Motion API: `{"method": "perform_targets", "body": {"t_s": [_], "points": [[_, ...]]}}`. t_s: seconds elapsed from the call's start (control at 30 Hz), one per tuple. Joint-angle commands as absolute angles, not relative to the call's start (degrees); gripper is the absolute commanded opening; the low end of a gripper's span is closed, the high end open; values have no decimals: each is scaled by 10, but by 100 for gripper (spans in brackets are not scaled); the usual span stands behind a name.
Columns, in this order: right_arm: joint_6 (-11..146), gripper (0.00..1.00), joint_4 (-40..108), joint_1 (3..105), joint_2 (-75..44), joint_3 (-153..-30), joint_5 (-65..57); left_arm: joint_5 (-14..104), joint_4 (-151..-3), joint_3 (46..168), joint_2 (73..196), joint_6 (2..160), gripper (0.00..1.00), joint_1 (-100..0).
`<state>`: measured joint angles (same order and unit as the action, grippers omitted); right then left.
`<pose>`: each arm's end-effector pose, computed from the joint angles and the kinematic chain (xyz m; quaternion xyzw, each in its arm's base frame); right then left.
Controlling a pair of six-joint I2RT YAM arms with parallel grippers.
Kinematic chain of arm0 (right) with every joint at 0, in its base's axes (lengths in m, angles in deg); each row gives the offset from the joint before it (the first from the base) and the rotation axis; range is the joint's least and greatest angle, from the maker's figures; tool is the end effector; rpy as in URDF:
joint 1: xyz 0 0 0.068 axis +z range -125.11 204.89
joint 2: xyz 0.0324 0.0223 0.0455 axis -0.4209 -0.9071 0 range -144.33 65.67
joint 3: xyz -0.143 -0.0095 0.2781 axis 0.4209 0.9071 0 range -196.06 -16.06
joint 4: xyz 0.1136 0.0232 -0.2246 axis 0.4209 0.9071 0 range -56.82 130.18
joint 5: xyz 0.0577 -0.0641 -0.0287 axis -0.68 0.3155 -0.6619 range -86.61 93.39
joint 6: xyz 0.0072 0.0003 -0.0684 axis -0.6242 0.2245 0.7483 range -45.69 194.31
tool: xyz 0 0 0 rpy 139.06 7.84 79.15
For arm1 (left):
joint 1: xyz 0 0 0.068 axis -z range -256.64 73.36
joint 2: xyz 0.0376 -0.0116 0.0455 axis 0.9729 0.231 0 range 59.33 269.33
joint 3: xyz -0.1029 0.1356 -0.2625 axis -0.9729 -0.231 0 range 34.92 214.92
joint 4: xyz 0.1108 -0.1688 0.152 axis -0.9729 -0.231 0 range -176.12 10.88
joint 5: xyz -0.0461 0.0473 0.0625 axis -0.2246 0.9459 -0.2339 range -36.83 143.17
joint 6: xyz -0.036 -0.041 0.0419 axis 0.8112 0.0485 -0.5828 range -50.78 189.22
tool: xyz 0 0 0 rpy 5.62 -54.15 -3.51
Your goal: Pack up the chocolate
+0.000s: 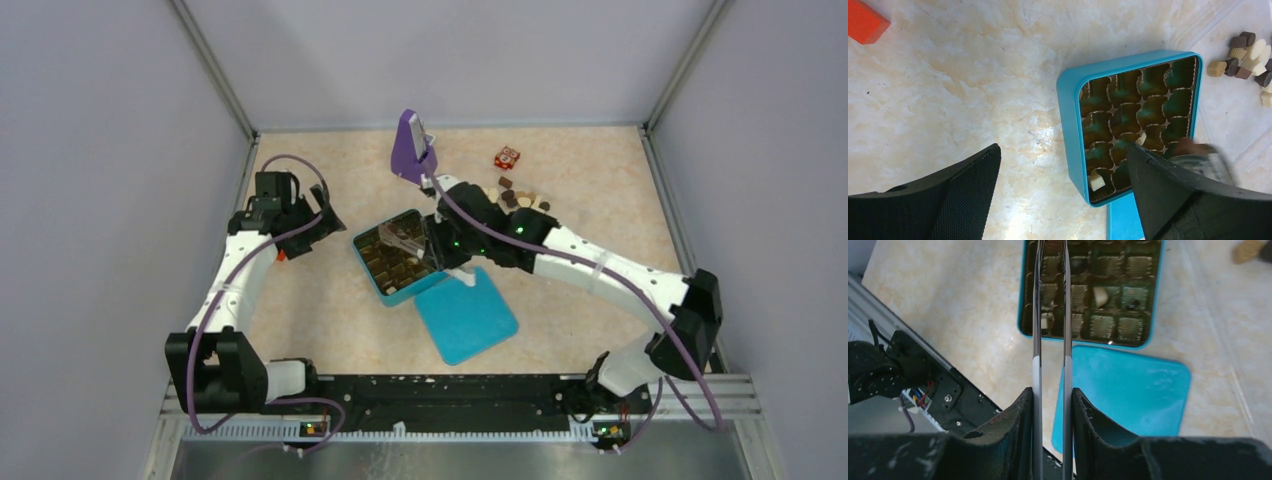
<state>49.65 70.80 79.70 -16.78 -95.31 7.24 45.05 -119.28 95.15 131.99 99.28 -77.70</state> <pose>0.1854 0.2566 0.3781 -0.2228 0.8812 0.2423 0.3394 0.2506 -0.0032 0.3101 -0.2316 0.9163 -0.1450 0.2928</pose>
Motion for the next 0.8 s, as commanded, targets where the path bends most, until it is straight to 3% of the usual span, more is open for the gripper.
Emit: {"method": "perform_targets", "body": {"t_s": [0.0,0.47,0.77], "points": [[493,0,692,836,-223,-994,37,460,-1181,976,1317,985,99,-780],[490,0,699,854,-268,-980,32,472,-1180,967,1312,983,99,-780],[487,31,692,854,-271,-978,32,473,-1180,967,1311,982,99,-780]]}}
